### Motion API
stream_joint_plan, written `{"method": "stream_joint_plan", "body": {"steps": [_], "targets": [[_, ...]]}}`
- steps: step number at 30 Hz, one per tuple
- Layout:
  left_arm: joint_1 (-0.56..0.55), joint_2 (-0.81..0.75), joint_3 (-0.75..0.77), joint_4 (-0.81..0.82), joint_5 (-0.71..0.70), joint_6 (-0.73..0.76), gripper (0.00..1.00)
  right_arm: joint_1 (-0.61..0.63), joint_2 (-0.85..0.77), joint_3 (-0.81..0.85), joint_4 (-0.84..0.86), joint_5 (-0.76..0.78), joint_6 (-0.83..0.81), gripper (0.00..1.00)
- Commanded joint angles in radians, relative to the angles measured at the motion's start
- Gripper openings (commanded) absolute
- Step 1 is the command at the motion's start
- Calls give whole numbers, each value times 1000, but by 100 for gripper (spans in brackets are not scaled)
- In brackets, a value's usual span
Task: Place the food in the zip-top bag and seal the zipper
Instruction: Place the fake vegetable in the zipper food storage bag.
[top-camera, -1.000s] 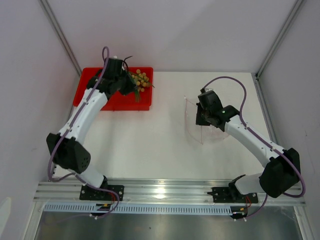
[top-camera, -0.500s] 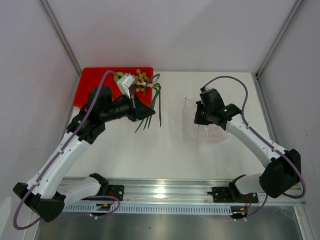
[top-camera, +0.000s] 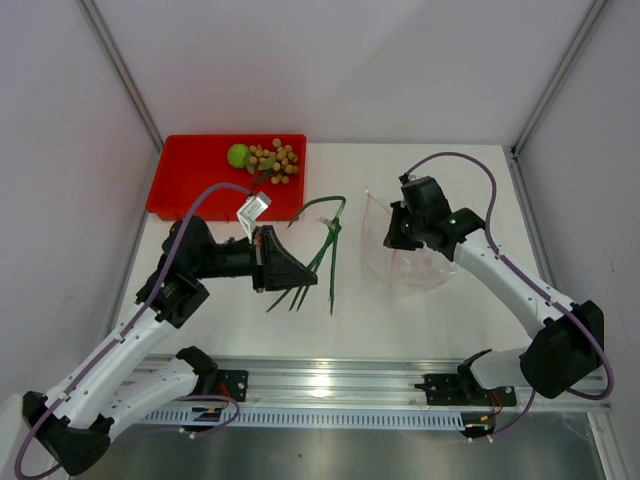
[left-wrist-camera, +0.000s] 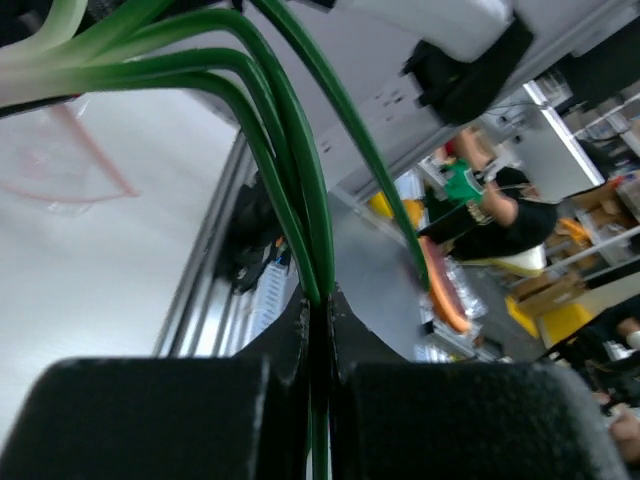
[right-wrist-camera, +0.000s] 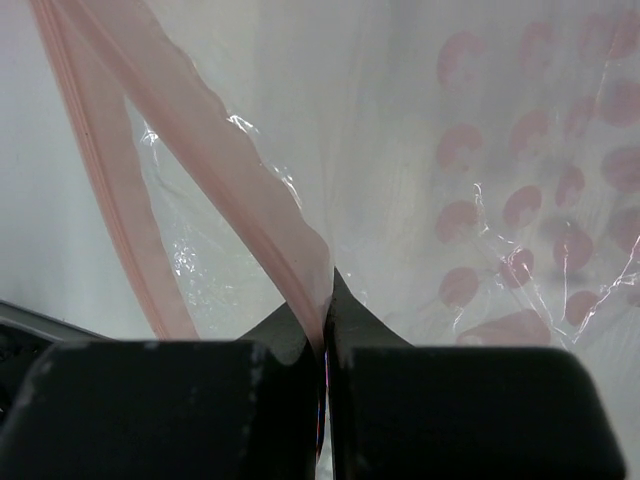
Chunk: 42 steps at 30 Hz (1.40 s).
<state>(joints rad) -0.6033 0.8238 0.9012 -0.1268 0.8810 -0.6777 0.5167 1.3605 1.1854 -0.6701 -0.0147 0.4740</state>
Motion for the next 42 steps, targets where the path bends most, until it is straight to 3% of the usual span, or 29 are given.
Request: {"method": "stream_joint_plan", "body": {"steps": [1,8,10,15,19,23,28,42], "targets": [[-4,-23,-89,317,99,-242,1,-4,-40,33,36,-28,-3,0],[-4,64,-243,747,113,-648,1,-4,-60,19,70,-74,5,0],[-3,106,-281,914,111,-723,1,-4,-60,19,70,-74,3,0],[-4,179,-341,1141,96,-888,1,-4,-69,5,81,-82,3,0],[-4,166,-323,1150,95,-886,1,-4,-66,-4,86,-73,2,0],[-3,107,-274,959,90,-800,1,-4,-61,-12,87,-48,-3,0],[-6,69,-232,851,75,-737,1,0,-57,-21,99,-57,3,0],[-33,149,-278,1072,18,-902,1,26,-60,-21,139,-90,37,0]]}}
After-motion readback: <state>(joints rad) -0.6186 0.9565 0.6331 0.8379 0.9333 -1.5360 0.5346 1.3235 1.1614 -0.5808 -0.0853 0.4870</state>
